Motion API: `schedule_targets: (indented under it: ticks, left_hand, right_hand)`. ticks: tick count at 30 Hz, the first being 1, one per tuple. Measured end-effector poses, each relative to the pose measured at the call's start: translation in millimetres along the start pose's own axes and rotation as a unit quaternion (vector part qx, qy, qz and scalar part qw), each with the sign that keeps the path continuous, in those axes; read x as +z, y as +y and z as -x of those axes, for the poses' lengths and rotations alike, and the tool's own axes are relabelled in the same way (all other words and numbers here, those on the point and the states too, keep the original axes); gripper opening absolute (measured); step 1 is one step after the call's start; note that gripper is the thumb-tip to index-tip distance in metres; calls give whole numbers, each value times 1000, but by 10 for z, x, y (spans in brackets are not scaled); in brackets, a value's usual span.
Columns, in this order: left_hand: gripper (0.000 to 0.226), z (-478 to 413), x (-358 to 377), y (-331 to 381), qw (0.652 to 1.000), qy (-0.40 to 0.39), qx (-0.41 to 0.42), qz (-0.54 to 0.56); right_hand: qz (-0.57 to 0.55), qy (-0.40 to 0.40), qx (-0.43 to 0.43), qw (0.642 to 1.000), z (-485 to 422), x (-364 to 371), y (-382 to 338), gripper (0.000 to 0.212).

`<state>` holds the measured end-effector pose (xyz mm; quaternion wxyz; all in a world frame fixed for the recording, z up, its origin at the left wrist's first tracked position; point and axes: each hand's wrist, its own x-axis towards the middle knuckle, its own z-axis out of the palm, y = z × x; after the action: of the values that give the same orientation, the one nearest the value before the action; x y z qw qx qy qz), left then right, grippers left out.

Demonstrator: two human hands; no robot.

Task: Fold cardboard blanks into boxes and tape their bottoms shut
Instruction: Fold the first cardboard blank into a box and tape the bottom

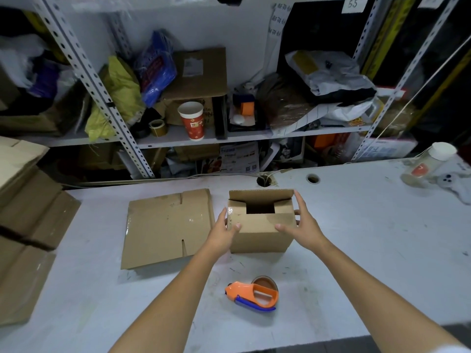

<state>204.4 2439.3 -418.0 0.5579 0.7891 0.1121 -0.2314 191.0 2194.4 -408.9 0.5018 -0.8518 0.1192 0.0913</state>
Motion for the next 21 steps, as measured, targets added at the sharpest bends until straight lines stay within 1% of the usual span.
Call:
schedule_targets:
  ticks: [4, 6, 8, 12, 15, 16, 19, 21]
  left_hand:
    - [73, -41, -30, -33, 1000, -9, -7, 16]
    - [77, -87, -49, -39, 1000, -18, -14, 22]
    - [81, -132, -64, -11, 999, -20, -34, 21]
    - [80, -252, -69, 111, 997, 2, -66, 30]
    - [63, -334, -56, 84, 997, 32, -73, 18]
    - [60, -335, -52, 66, 997, 38, -72, 14]
    - [63, -323, -33, 32, 998, 46, -50, -14]
    - [61, -323, -10, 28, 998, 46, -38, -16]
  right_hand:
    - [-23, -6, 11, 1000, 16, -50, 19, 90]
    - [-32, -6, 20, 999, 30, -47, 26, 75]
    - [-36, -7, 27, 999, 41, -32, 53, 66]
    - [-40, -4, 31, 999, 58, -15, 97, 62]
    - [-40, -6, 36, 999, 60, -12, 90, 61]
    - [-38, -8, 39, 999, 55, -11, 92, 60]
    - [-38, -8, 44, 998, 30, -13, 82, 58]
    - [-49, -4, 47, 998, 7, -7, 46, 60]
